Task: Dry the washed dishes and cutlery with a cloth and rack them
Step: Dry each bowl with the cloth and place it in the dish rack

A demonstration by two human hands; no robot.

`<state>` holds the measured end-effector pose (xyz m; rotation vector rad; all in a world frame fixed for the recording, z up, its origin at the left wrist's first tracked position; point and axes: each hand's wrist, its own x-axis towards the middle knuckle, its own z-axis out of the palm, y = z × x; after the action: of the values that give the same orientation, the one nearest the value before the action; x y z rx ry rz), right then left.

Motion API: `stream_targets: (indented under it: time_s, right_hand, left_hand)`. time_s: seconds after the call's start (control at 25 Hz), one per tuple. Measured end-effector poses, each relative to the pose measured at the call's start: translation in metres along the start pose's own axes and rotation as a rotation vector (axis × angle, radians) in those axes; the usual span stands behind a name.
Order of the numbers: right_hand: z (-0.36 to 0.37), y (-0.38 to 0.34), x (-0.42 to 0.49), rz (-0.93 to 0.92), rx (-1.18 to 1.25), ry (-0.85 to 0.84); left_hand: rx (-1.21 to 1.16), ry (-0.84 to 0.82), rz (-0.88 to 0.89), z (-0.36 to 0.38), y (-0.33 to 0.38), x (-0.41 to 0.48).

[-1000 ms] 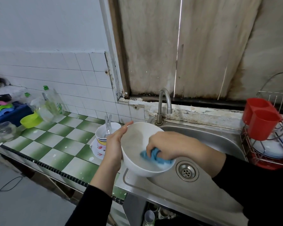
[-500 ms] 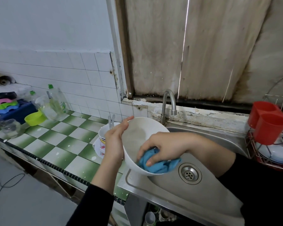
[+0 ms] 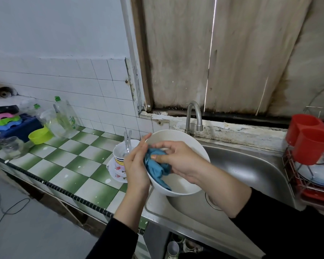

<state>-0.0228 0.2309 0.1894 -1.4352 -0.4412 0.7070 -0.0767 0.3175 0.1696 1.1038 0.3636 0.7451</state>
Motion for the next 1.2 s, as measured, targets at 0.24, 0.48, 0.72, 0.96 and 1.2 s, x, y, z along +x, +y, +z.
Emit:
stream_targets:
  time_s: [0.24, 0.48, 0.72, 0.96, 1.2]
  right_hand:
    - [-0.013, -0.006, 0.001, -0.113, -0.157, -0.214]
    - [-0.059, -0.042, 0.001, -0.221, -1.446, -0.803]
    - [-0.063, -0.054, 0.024, -0.644, -1.447, -0.486]
    - [-0.059, -0.051, 0.026, -0.663, -1.469, -0.487]
    - [-0.053, -0.061, 0.018, -0.497, -1.659, -0.368]
  left_hand:
    - [0.043, -0.045, -0.036, 0.008, 0.006, 0.006]
    - [0.114, -0.041, -0.269, -0.006, 0.021, 0.018]
    - [0.027, -0.136, -0.491, -0.004, 0.023, 0.019]
    - [0.002, -0.162, -0.533, -0.008, 0.03, 0.021]
    - [0.122, -0.085, -0.42, -0.013, 0.04, 0.024]
